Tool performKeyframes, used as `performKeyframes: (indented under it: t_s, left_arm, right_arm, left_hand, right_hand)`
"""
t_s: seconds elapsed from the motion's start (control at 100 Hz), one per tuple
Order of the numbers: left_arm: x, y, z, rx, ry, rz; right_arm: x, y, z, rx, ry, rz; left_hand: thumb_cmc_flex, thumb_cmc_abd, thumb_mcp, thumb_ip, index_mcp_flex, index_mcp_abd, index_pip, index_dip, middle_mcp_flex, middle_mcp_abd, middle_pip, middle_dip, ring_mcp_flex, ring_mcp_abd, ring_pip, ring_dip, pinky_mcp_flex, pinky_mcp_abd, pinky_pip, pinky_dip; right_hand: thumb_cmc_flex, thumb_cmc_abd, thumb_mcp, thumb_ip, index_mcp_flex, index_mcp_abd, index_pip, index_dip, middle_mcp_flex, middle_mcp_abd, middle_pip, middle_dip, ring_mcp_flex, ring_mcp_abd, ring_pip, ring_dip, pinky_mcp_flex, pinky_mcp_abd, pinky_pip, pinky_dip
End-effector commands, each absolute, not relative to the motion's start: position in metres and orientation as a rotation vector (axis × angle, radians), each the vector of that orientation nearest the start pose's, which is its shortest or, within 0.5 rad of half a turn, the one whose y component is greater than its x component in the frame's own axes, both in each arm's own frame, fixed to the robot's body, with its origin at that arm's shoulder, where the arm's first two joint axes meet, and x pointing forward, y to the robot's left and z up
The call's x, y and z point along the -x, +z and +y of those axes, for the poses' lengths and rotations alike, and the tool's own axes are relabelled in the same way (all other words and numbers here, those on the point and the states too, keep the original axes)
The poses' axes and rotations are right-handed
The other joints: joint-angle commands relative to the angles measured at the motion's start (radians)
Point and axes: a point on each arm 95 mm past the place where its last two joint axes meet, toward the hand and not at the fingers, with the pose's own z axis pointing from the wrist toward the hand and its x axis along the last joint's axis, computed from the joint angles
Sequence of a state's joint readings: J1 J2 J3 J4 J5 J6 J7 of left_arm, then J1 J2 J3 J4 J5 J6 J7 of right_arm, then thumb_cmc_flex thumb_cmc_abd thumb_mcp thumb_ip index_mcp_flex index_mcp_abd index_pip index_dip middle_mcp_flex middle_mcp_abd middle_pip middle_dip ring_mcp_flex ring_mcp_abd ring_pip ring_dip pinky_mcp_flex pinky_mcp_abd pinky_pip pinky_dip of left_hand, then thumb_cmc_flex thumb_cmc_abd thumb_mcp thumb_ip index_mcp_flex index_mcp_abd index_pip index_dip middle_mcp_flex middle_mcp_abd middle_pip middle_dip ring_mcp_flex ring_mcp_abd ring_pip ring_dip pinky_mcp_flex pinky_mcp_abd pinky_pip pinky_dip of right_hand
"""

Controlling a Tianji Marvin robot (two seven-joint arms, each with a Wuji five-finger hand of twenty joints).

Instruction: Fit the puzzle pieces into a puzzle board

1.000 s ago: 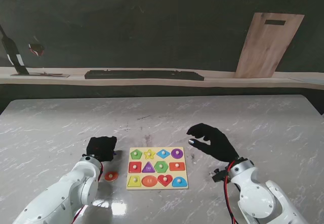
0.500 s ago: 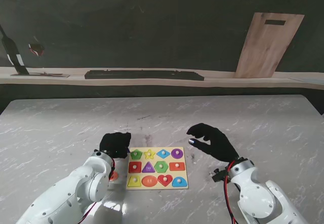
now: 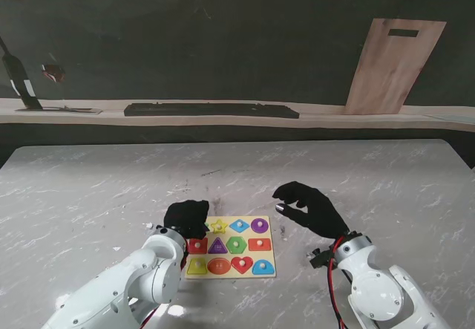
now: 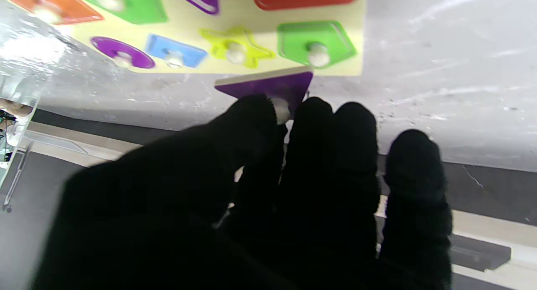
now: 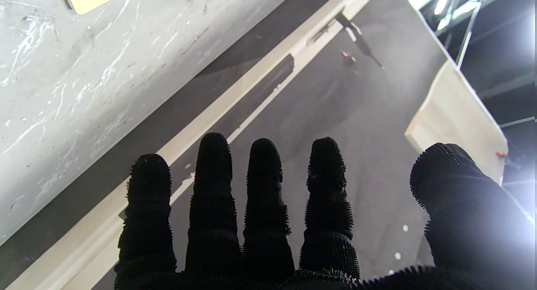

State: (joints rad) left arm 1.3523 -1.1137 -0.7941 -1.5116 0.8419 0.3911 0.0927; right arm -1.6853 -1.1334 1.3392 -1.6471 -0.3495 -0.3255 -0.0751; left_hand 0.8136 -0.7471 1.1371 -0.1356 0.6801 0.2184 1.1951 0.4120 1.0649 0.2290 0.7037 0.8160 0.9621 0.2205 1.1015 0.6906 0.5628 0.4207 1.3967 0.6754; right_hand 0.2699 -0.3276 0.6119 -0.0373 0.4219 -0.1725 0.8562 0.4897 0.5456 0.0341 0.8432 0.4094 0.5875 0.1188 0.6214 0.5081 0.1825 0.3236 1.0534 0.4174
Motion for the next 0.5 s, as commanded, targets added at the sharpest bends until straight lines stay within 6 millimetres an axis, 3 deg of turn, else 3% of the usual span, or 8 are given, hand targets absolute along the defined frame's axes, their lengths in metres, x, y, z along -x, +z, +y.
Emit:
performKeyframes:
  t_s: [0.0,0.49]
  left_arm:
    - [-0.398,-0.351,-0.103,1.362,-1.394,1.502]
    - [-0.386,-0.364,-0.13,1.398,-1.348,1.579]
  right_arm:
    - [-0.371,-0.307,-0.009,1.854,-2.557,-1.197]
    - [-0.369,-0.305,-0.01,1.838,-2.569,-1.179]
  left_hand:
    - [0.016,-0.019,0.052,0.057,0.009,0.023,0.053,0.018,0.024,0.104,0.037,0.018,0.05,-0.003,0.053,-0.011,0.023,0.09,0.059,0.029]
    - [0.023,-0.015,0.059,0.055,-0.013,0.044,0.071,0.031,0.009,0.119,0.062,0.034,0.047,0.008,0.094,0.003,0.021,0.099,0.097,0.057]
  right_hand:
    - [0.015,0.018,-0.018,0.009,0.016,-0.028,0.018,0.014,0.034,-0.018,0.005,0.009,0.006,-0.019,0.014,0.006,-0.012,-0.013,0.015,0.01]
    - [0.015,0.018,-0.018,0.009,0.014,-0.03,0.016,0.014,0.034,-0.017,0.004,0.009,0.006,-0.02,0.013,0.005,-0.011,-0.012,0.015,0.01]
